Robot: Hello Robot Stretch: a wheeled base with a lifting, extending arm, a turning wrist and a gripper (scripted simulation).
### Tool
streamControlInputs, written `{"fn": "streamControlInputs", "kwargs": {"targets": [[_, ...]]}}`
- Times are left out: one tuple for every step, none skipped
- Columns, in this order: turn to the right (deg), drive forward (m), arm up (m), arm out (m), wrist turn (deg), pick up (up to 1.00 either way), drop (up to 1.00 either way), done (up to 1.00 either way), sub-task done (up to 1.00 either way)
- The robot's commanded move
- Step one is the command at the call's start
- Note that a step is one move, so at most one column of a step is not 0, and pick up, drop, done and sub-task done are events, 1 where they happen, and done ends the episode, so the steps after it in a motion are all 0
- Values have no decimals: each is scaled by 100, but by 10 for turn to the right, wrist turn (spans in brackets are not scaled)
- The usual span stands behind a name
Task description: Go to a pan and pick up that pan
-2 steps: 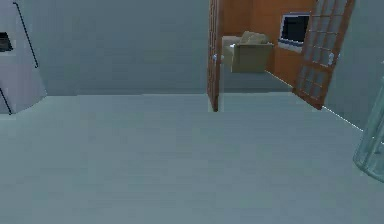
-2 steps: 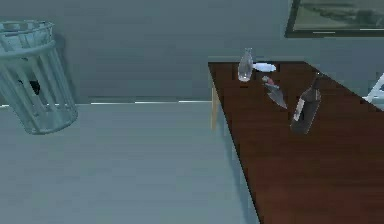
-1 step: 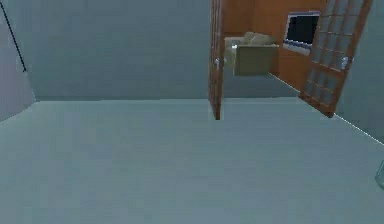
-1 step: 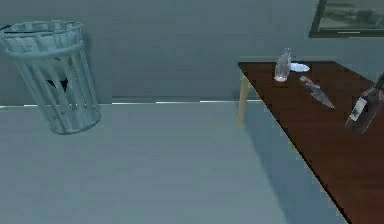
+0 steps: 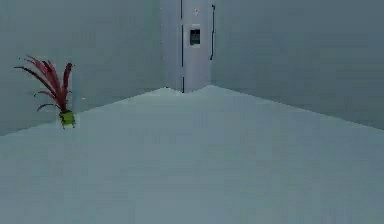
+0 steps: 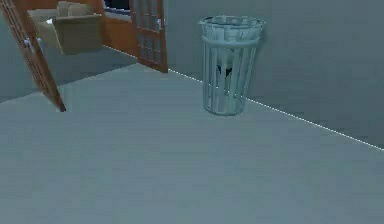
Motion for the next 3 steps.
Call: {"fn": "streamControlInputs", "kwargs": {"targets": [[-390, 0, 0, 0, 0, 0, 0, 0, 0], [0, 25, 0, 0, 0, 0, 0, 0, 0], [-450, 0, 0, 0, 0, 0, 0, 0, 0]]}}
